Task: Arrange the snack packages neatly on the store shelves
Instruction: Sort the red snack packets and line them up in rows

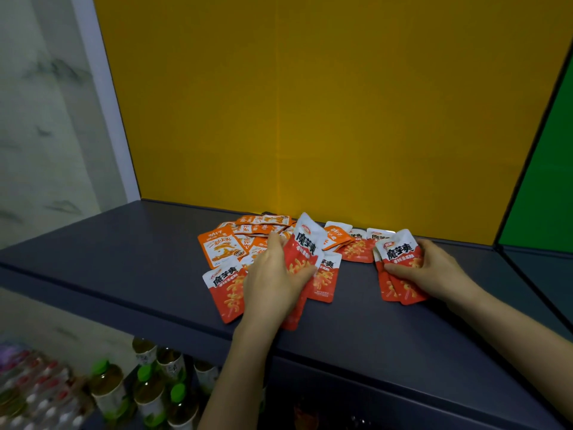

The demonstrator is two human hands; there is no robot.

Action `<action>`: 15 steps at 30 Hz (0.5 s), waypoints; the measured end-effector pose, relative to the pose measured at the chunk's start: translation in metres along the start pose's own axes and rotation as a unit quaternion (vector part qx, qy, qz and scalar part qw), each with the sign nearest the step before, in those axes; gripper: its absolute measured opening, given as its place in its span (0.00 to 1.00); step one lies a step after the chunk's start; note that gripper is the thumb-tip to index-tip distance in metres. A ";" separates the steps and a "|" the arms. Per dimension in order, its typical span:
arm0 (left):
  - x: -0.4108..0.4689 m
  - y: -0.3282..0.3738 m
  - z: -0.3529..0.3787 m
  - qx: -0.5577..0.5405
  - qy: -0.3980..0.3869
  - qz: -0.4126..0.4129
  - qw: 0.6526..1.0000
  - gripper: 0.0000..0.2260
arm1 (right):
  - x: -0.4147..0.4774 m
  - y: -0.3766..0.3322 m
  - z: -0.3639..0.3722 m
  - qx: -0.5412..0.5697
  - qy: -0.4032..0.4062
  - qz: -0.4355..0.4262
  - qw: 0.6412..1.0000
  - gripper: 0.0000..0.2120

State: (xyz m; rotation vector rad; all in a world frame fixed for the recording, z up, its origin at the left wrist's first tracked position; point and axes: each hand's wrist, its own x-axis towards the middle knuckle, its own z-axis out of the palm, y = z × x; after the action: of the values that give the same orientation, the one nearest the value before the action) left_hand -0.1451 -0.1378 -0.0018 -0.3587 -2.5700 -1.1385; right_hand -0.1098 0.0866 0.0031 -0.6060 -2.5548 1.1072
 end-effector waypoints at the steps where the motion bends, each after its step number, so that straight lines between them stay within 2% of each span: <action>1: 0.001 0.001 -0.001 -0.034 0.010 0.006 0.999 0.22 | -0.001 -0.001 0.001 0.004 0.000 -0.004 1.000 0.30; 5: 0.005 0.002 -0.009 -0.203 -0.019 -0.022 0.979 0.17 | -0.003 -0.002 0.004 0.029 0.012 -0.024 0.999 0.24; 8: 0.000 -0.005 -0.016 -0.295 0.005 -0.066 0.953 0.19 | -0.003 -0.003 0.006 0.070 0.019 -0.025 0.997 0.21; 10: -0.005 -0.016 -0.025 -0.295 0.042 -0.081 0.951 0.20 | -0.003 -0.005 0.008 0.103 0.016 -0.027 0.994 0.19; 15: -0.022 -0.055 -0.047 -0.176 0.079 -0.136 0.972 0.20 | -0.010 -0.012 0.019 0.155 -0.020 -0.043 0.987 0.18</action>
State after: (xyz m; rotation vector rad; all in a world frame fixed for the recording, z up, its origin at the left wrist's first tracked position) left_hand -0.1356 -0.2108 -0.0172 0.0145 -2.3232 -1.6551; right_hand -0.1123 0.0628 -0.0014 -0.3939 -2.3454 1.4595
